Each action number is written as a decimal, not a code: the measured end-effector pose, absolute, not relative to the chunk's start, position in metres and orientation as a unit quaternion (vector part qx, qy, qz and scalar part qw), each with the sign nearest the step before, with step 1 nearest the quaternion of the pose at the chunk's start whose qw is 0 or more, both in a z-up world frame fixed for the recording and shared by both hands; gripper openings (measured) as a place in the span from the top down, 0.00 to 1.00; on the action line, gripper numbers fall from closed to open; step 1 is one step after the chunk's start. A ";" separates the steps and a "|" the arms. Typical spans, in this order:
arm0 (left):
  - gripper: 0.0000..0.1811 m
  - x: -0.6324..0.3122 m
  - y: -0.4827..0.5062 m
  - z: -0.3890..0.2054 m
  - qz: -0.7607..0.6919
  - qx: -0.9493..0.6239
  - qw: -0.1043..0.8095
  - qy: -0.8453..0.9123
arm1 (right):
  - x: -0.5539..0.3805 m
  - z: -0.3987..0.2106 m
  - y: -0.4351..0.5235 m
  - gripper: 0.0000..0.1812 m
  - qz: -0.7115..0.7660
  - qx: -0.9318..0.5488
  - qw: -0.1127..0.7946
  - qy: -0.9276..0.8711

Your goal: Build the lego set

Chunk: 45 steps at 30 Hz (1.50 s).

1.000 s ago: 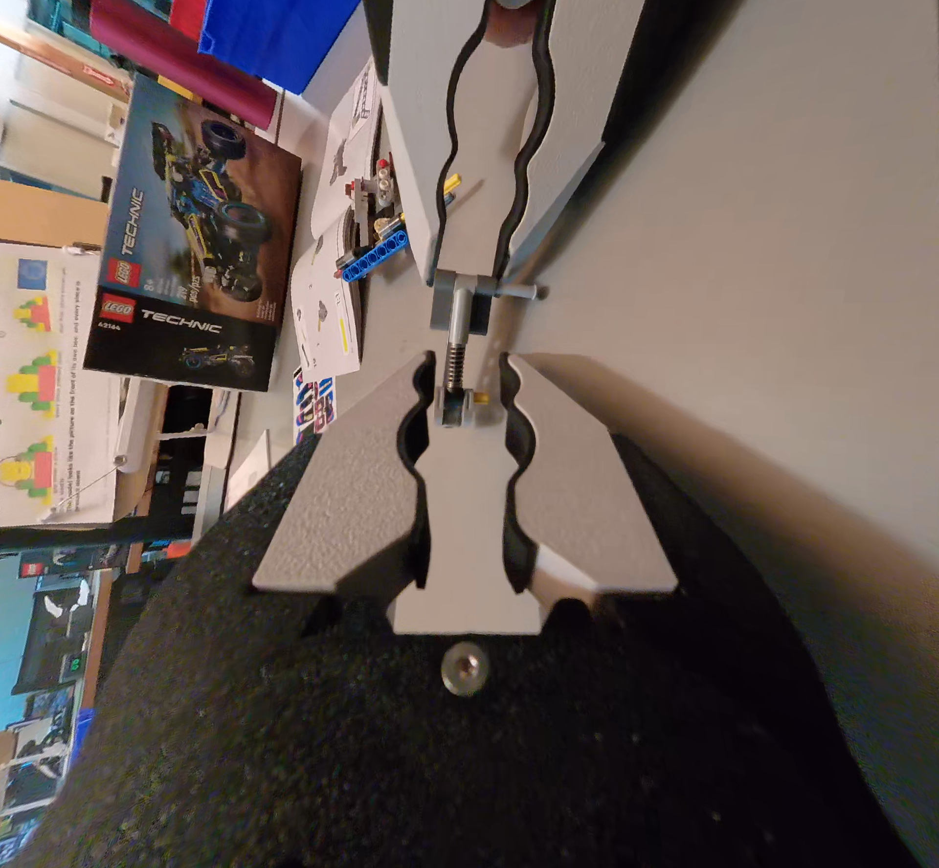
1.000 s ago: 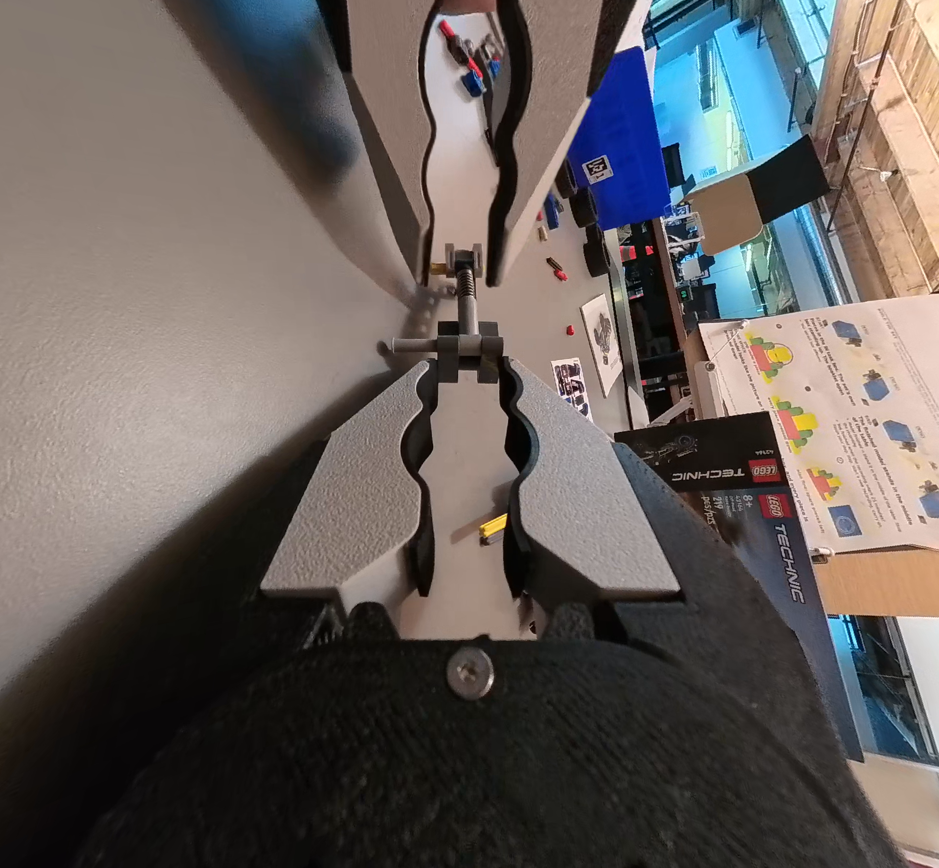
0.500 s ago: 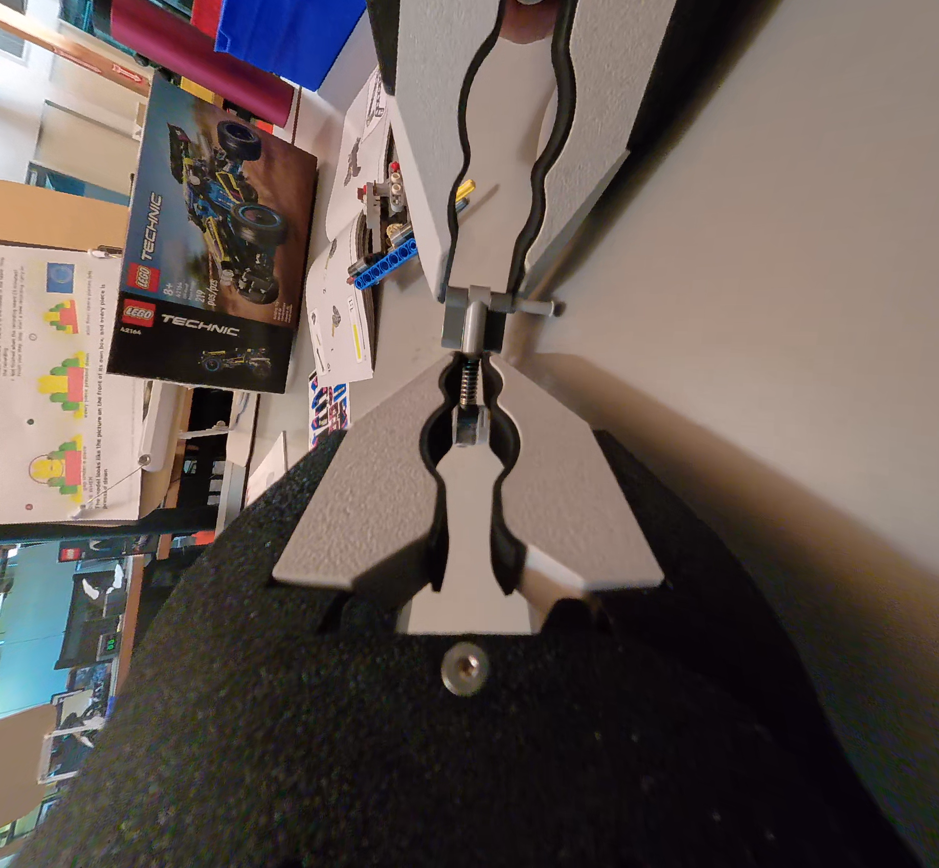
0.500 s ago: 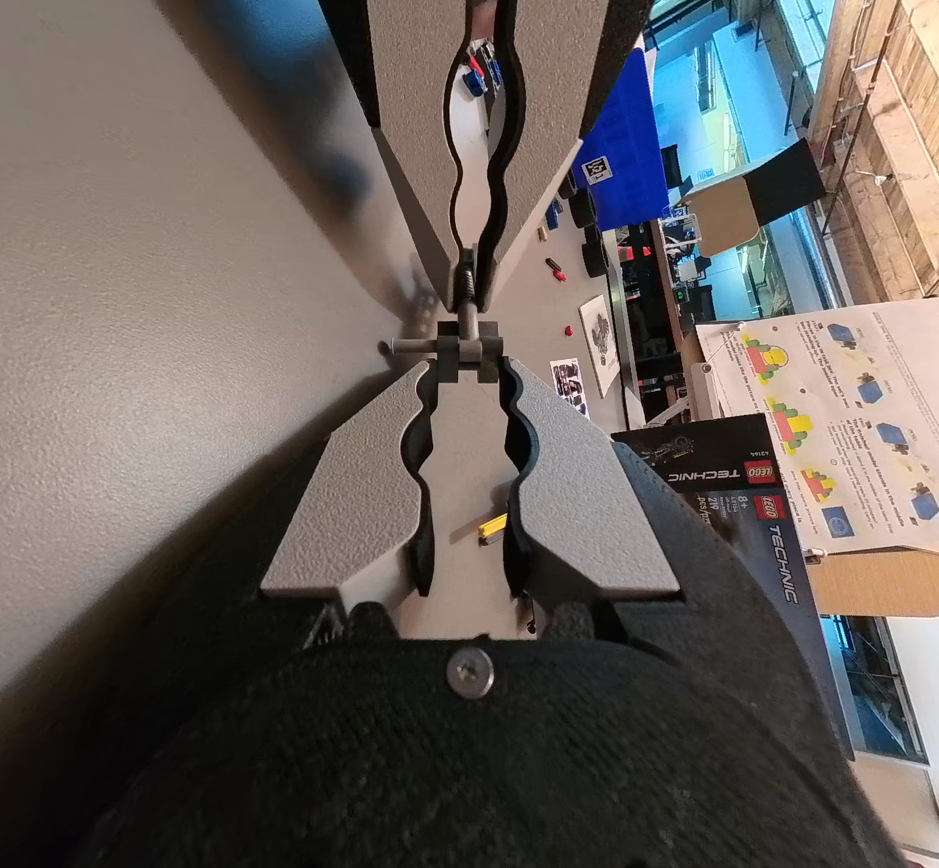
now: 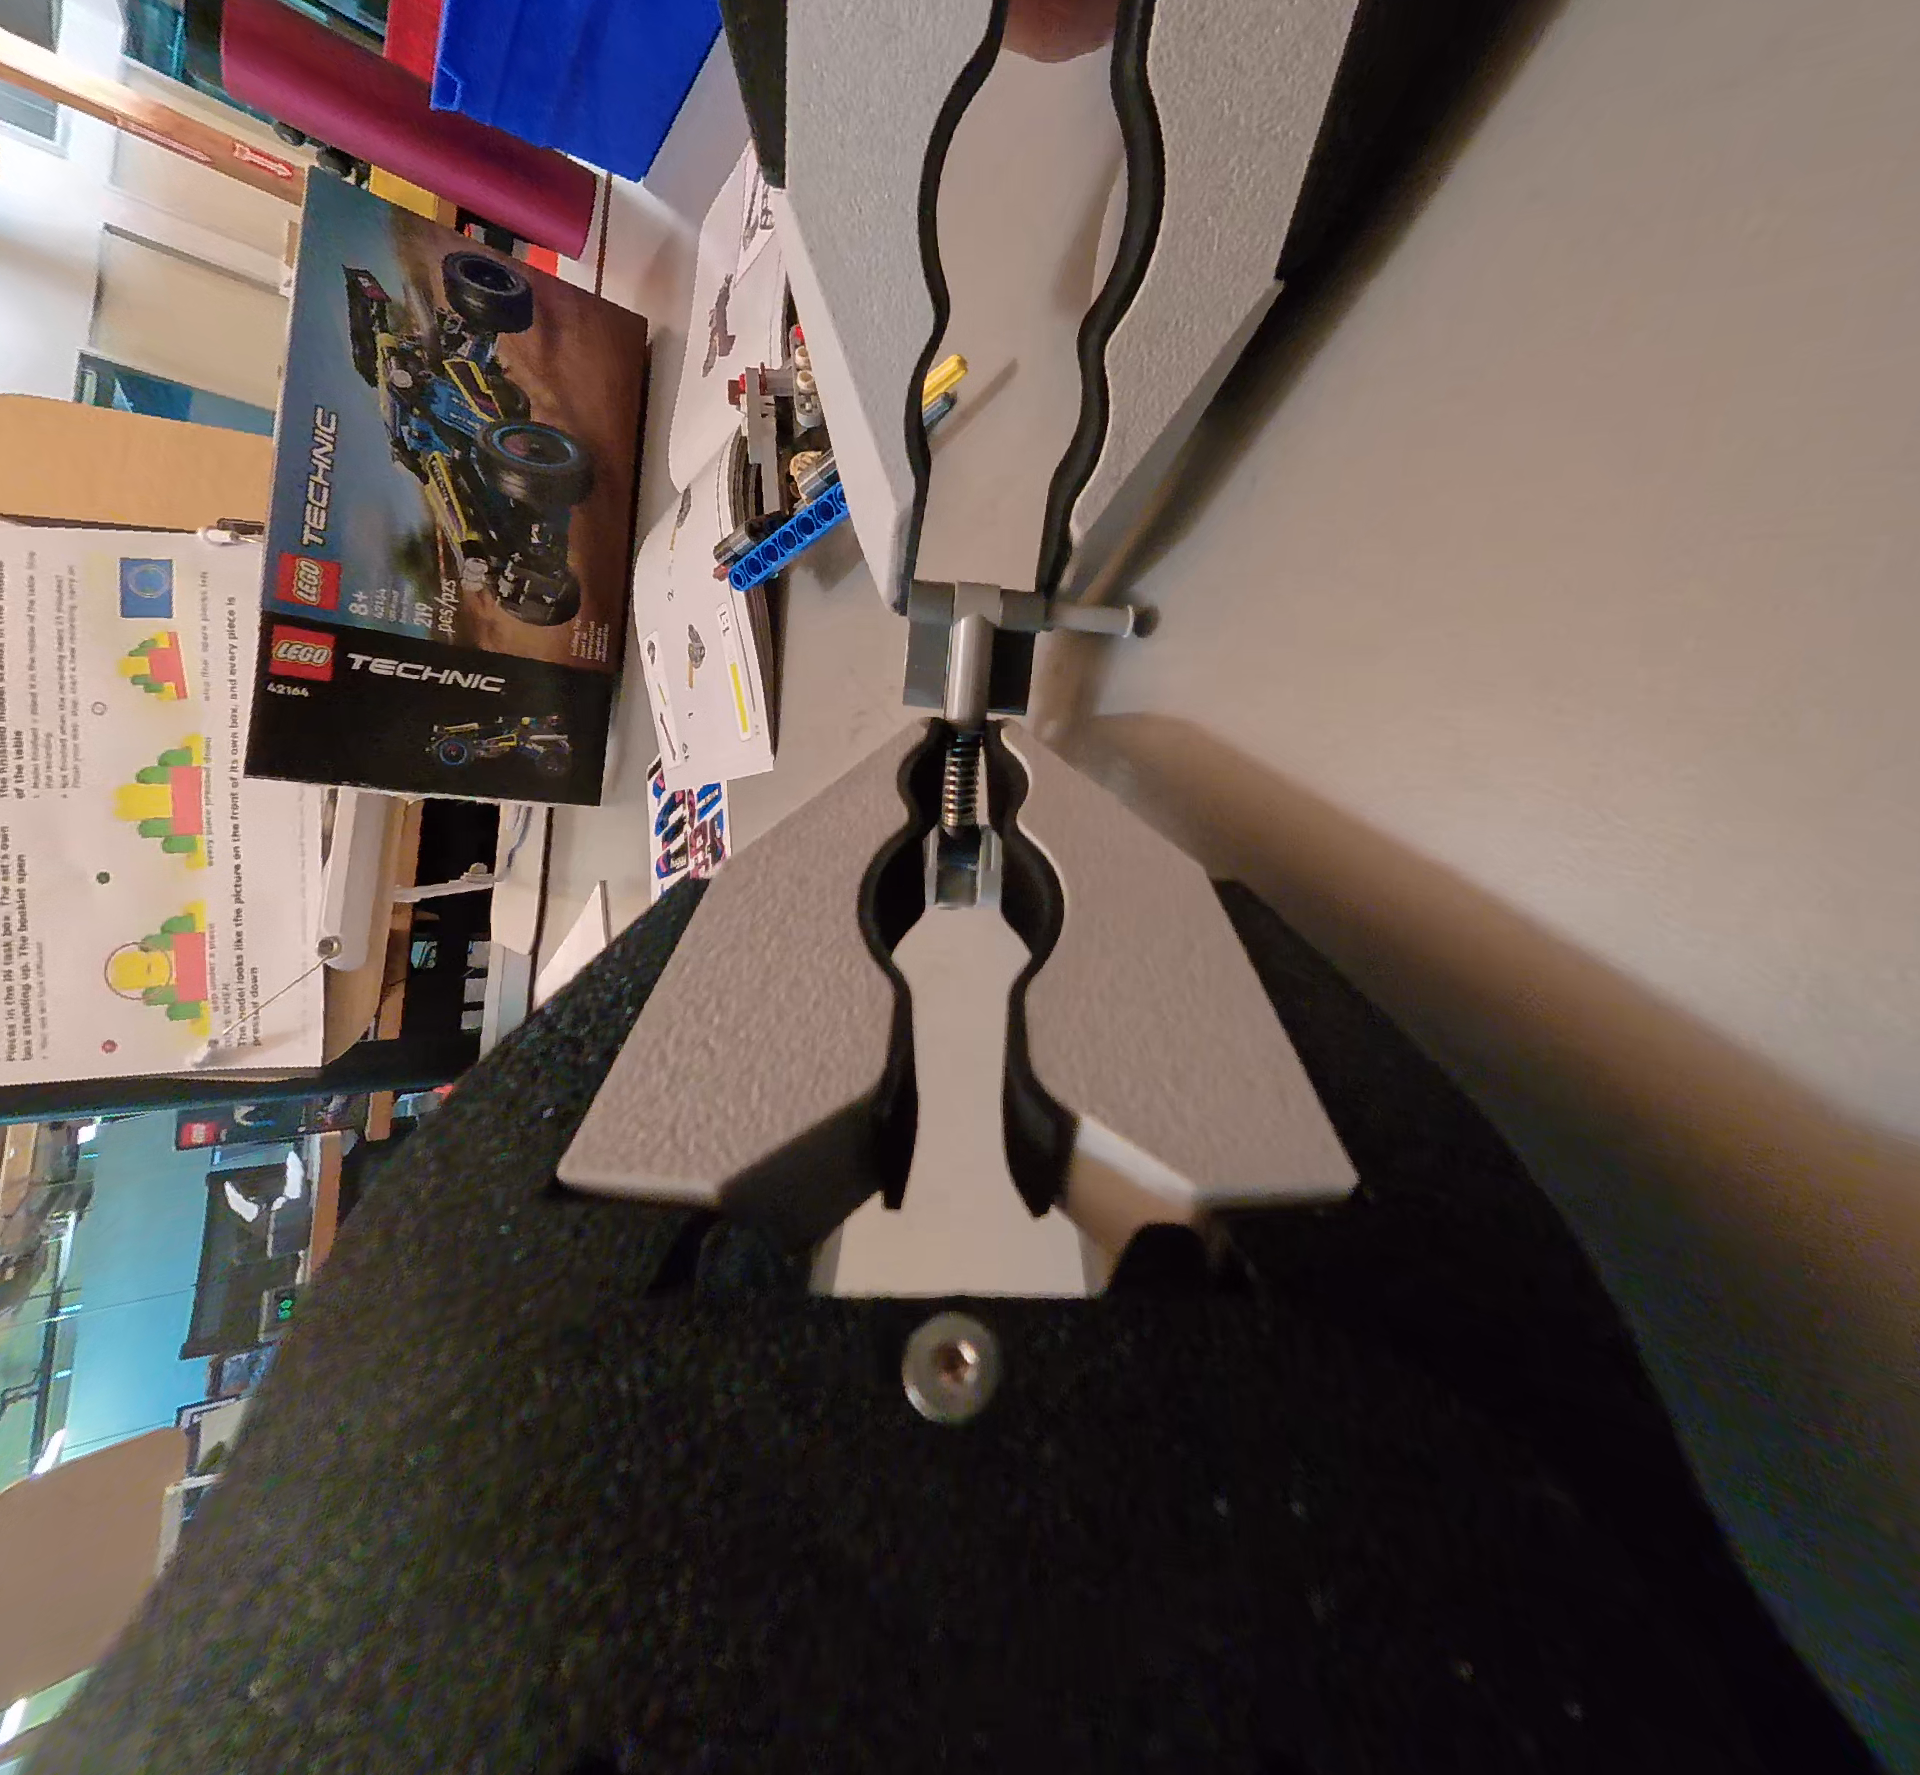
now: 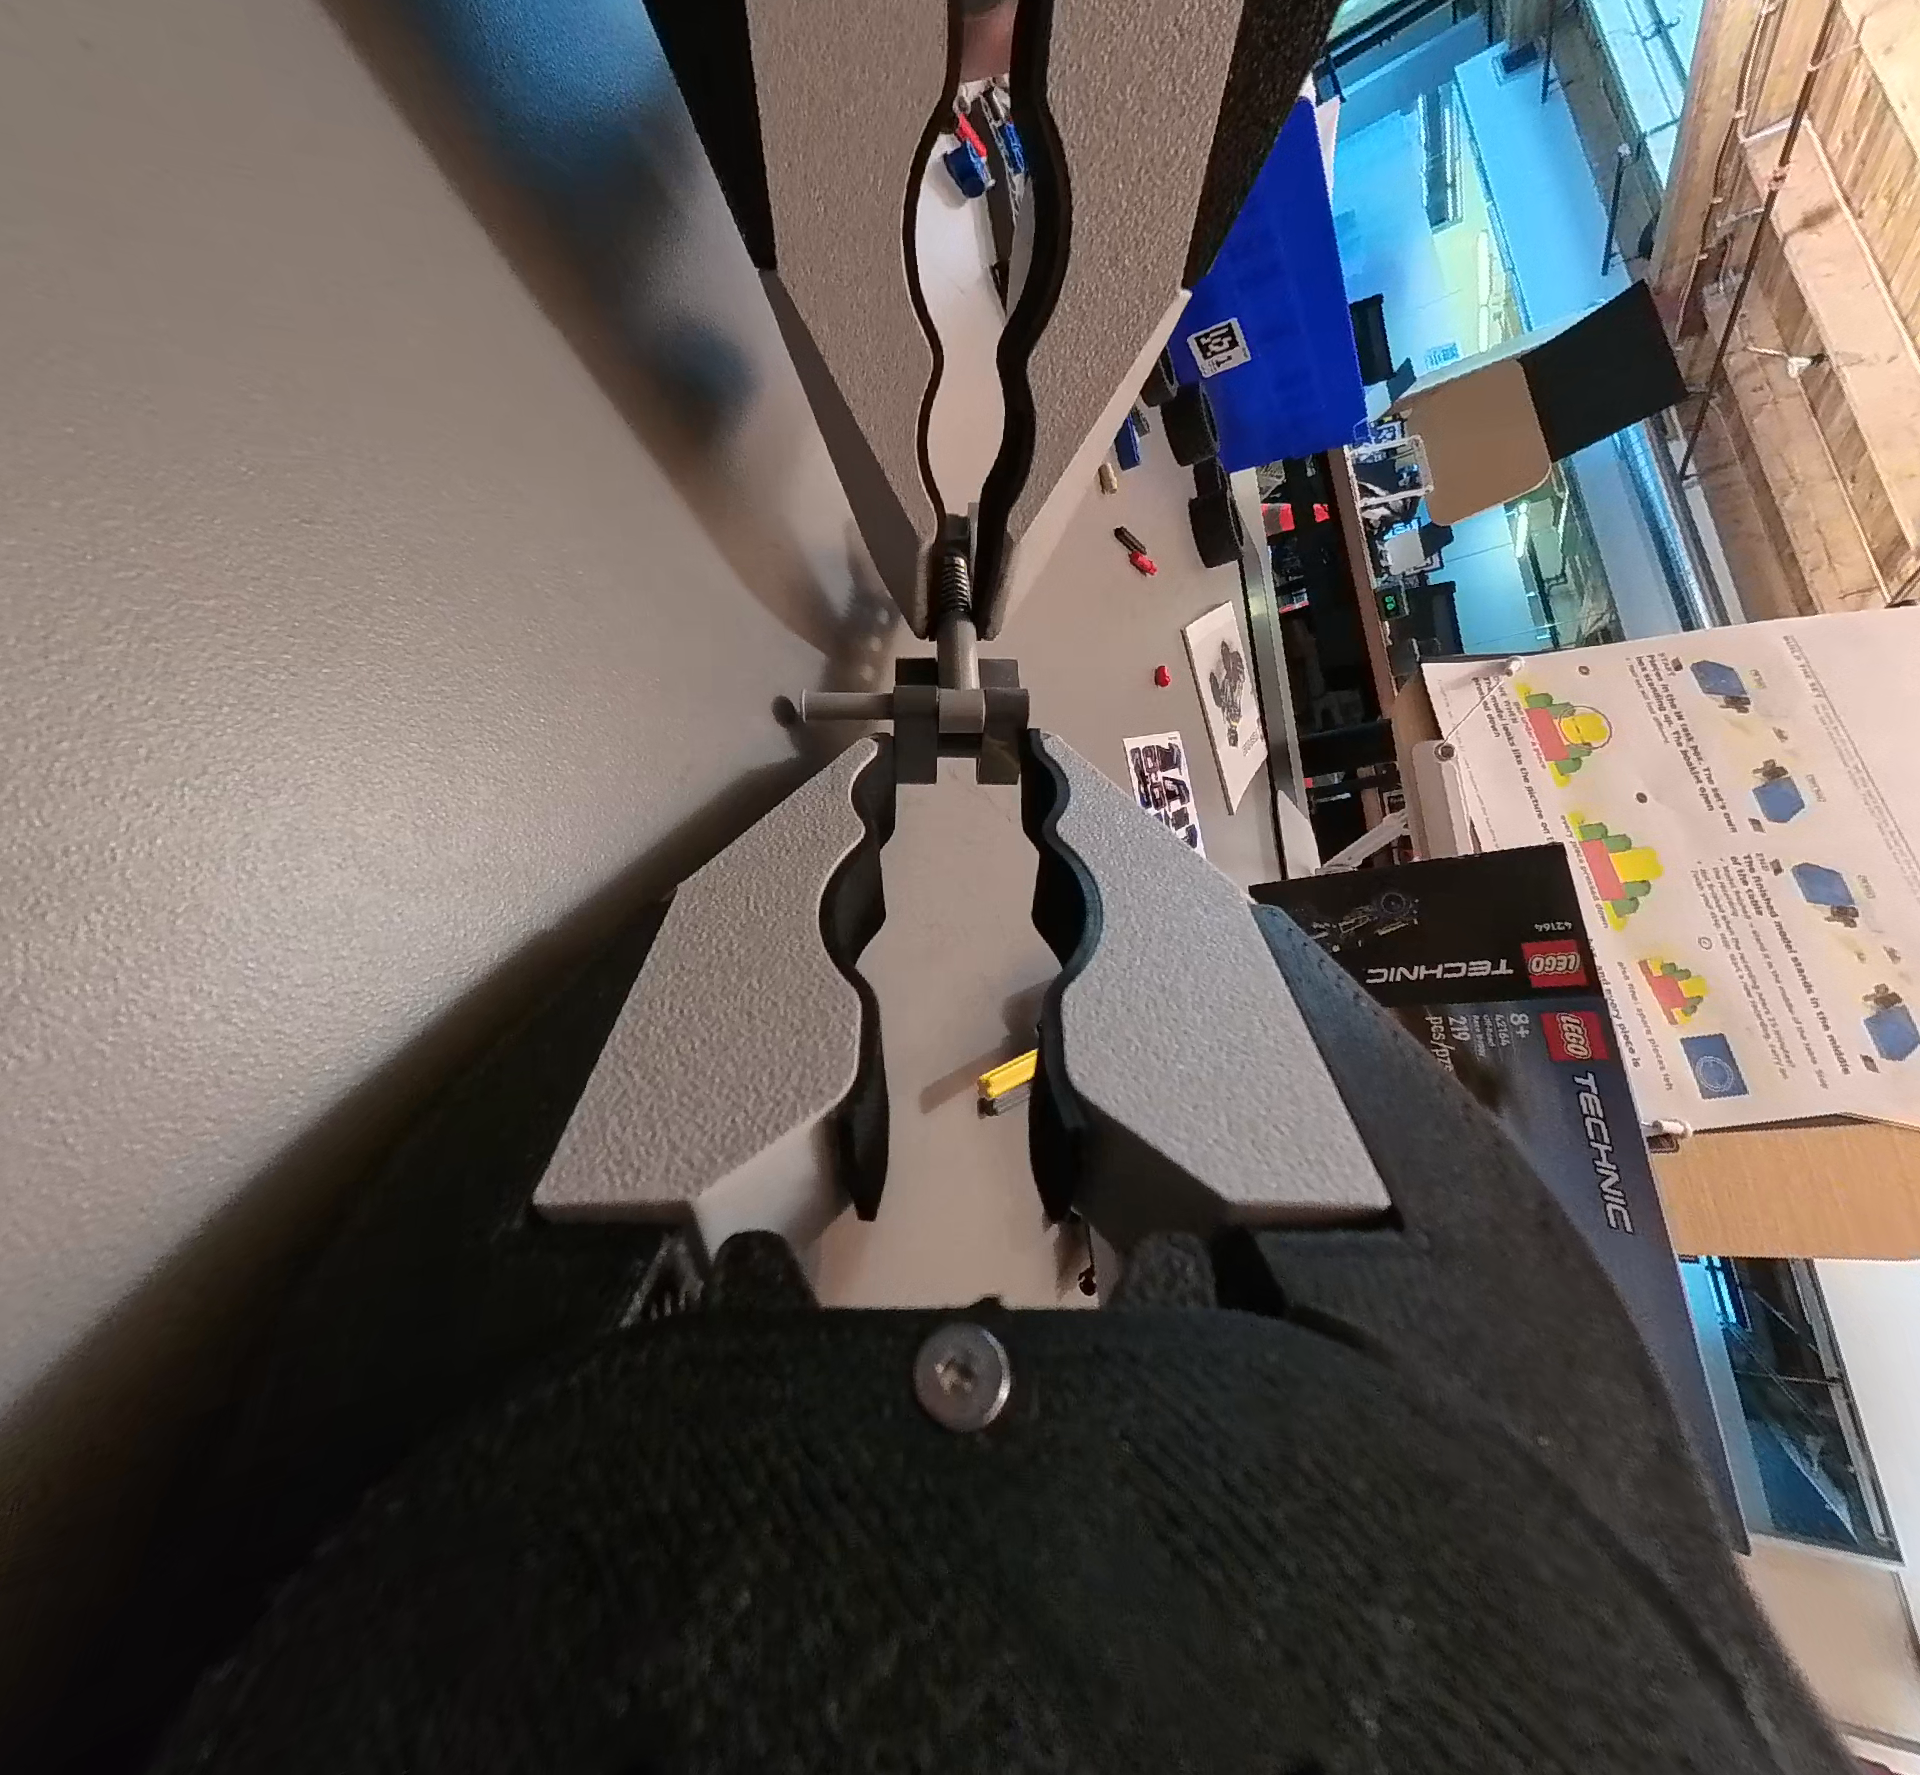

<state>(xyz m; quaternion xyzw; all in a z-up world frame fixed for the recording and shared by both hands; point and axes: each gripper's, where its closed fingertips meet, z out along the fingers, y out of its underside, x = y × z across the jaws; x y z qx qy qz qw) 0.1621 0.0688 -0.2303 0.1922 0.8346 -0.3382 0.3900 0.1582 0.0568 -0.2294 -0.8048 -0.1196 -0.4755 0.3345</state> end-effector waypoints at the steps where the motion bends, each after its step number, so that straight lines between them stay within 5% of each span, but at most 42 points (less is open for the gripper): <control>1: 0.98 0.162 0.069 -0.230 -0.337 0.193 0.392 0.834 | 0.158 -0.229 0.057 0.88 -0.476 -0.805 0.334 -0.120; 10: 0.97 0.162 0.070 -0.230 -0.339 0.195 0.397 0.830 | 0.158 -0.230 0.057 0.87 -0.475 -0.805 0.335 -0.120; 18: 0.70 0.146 0.062 -0.226 -0.368 0.204 0.373 0.827 | 0.158 -0.229 0.057 0.87 -0.472 -0.805 0.339 -0.118; 31: 0.78 0.151 0.049 -0.231 -0.323 0.210 0.387 0.838 | 0.161 -0.228 0.056 0.87 -0.458 -0.809 0.355 -0.098; 36: 0.69 0.154 0.049 -0.224 -0.330 0.206 0.422 0.819 | 0.161 -0.228 0.057 0.87 -0.458 -0.809 0.357 -0.098; 45: 0.78 0.150 0.047 -0.231 -0.319 0.219 0.405 0.828 | 0.161 -0.228 0.056 0.87 -0.462 -0.810 0.348 -0.100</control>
